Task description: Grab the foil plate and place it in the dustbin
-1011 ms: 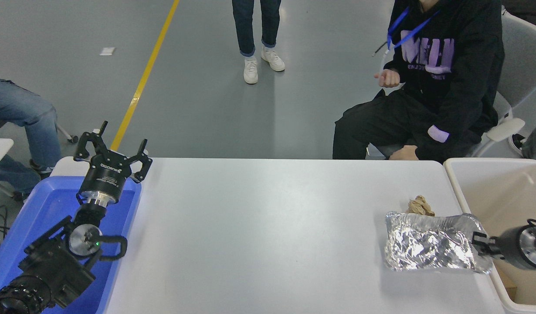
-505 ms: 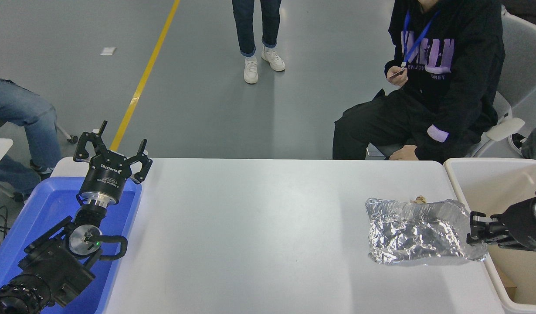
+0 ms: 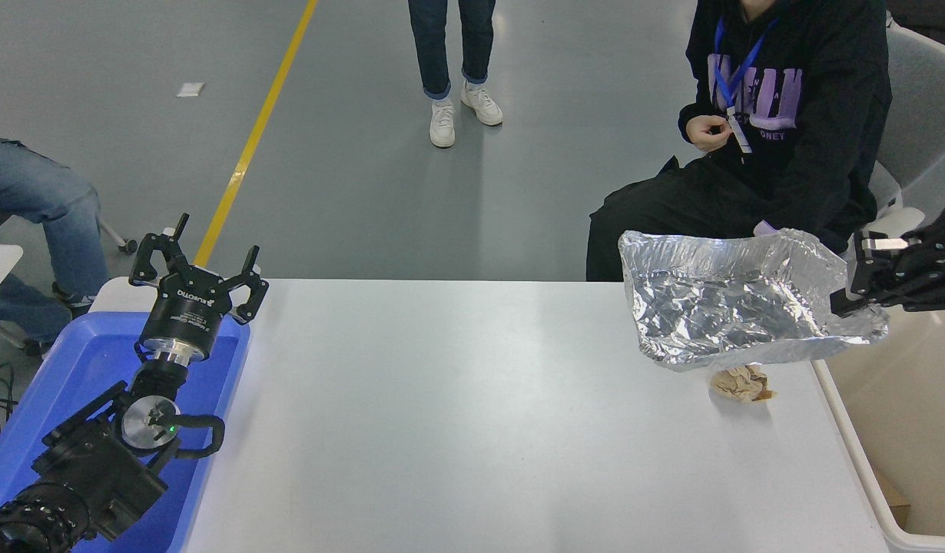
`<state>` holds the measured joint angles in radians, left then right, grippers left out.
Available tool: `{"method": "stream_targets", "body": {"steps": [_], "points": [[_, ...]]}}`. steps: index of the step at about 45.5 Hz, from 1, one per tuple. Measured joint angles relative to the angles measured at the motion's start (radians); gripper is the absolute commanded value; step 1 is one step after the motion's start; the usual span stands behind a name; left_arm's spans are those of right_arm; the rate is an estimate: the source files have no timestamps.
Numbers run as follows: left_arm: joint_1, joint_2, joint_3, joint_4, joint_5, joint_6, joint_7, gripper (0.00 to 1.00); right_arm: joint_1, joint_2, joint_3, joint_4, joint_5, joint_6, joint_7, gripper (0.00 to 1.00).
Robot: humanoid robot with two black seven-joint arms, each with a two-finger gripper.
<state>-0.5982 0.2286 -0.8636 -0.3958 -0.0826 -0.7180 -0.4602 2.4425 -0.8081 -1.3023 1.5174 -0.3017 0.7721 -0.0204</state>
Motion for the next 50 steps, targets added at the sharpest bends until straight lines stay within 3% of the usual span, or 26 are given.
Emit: {"method": "stream_targets", "body": {"steps": [30,38,50], "points": [[0.000,0.000,0.000,0.000,0.000,0.000,0.000,0.98,0.129,0.084,-0.208,-0.079,0.112,0.013,-0.002,0.00],[0.000,0.000,0.000,0.000,0.000,0.000,0.000,0.98,0.079,0.061,-0.297,-0.137,0.179,-0.007,-0.004,0.00],[0.000,0.000,0.000,0.000,0.000,0.000,0.000,0.98,-0.106,-0.051,-0.344,-0.292,0.293,-0.174,-0.007,0.00]]}}
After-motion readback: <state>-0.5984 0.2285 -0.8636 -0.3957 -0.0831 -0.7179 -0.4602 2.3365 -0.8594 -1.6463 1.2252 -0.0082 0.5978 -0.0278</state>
